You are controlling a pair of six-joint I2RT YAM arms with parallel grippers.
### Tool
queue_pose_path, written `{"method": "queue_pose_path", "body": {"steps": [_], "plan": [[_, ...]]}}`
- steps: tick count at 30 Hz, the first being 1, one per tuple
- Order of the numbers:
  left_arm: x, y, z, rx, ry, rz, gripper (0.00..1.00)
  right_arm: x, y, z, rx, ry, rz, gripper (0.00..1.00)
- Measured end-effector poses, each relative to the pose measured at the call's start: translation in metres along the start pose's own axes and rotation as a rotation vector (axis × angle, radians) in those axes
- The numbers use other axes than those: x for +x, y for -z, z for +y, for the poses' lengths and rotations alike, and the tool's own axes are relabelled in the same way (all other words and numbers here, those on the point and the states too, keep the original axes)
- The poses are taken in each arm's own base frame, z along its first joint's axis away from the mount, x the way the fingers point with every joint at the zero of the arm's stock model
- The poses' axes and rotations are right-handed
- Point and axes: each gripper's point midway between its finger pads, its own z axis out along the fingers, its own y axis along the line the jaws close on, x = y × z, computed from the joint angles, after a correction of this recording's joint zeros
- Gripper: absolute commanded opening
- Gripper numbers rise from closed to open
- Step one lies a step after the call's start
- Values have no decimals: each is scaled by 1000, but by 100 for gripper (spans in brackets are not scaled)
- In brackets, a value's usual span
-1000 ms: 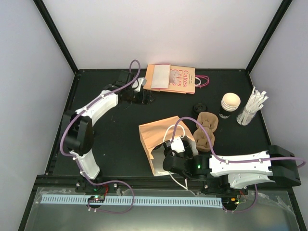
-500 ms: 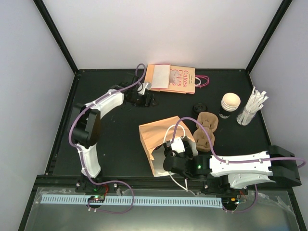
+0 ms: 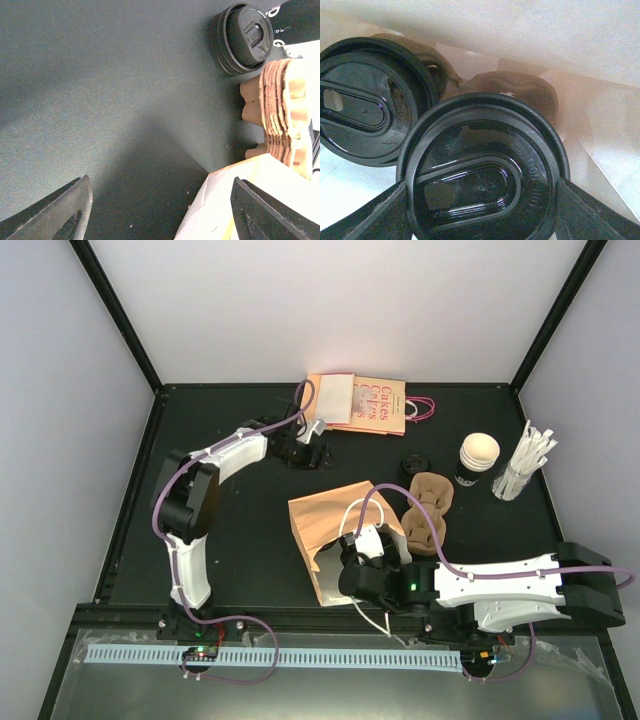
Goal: Pack the takeout coffee
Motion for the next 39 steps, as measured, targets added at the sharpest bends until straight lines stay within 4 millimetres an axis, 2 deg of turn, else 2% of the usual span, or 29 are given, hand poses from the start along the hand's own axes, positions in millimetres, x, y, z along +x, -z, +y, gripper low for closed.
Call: {"method": "queue_pose_path", "body": {"steps": [12, 39], "plan": [[9, -15, 5, 25, 17, 41, 77, -1, -1, -2, 6, -11, 1, 43], [5, -46, -13, 117, -26, 93, 75, -7, -6, -6, 71, -5, 5, 42]]}}
